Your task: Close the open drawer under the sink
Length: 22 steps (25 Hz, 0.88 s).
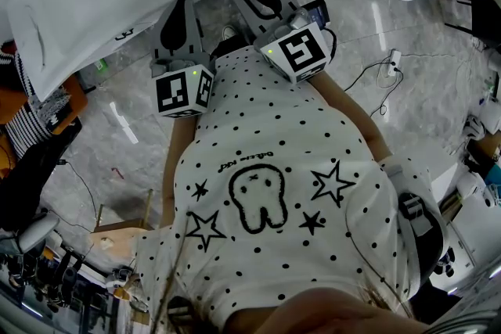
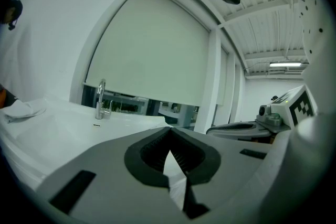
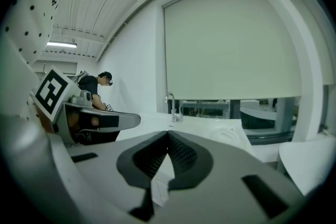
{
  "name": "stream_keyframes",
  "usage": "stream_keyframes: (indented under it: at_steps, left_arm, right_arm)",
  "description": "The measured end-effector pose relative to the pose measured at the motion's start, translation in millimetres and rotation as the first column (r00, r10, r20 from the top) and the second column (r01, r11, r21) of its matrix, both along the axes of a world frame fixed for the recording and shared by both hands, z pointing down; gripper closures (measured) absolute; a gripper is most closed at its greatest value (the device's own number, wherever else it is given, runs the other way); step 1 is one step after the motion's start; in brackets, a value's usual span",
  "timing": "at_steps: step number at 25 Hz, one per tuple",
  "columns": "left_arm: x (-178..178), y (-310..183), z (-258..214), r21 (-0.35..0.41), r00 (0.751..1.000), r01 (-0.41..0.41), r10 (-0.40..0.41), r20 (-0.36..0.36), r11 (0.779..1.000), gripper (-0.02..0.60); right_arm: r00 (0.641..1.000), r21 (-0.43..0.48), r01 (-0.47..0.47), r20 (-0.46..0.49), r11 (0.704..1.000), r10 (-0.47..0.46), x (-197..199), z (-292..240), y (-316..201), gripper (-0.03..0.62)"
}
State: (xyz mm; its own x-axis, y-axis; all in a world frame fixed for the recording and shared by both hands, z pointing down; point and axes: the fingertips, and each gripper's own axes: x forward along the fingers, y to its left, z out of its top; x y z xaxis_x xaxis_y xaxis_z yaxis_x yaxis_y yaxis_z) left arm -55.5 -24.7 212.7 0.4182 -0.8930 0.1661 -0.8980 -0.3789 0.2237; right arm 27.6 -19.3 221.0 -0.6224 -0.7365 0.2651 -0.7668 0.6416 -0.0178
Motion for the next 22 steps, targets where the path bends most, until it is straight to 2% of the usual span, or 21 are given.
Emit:
stream_keyframes:
  at_steps: [22]
  left_arm:
    - [0.7,-2.4,1.1,-0.006,1.0,0.001,-0.001,-0.012,1.0,0.577]
  right_arm:
    - [1.0,0.003,-0.014,-0.007,1.0,0.014,3.8,-0.4,-1.3,0.58]
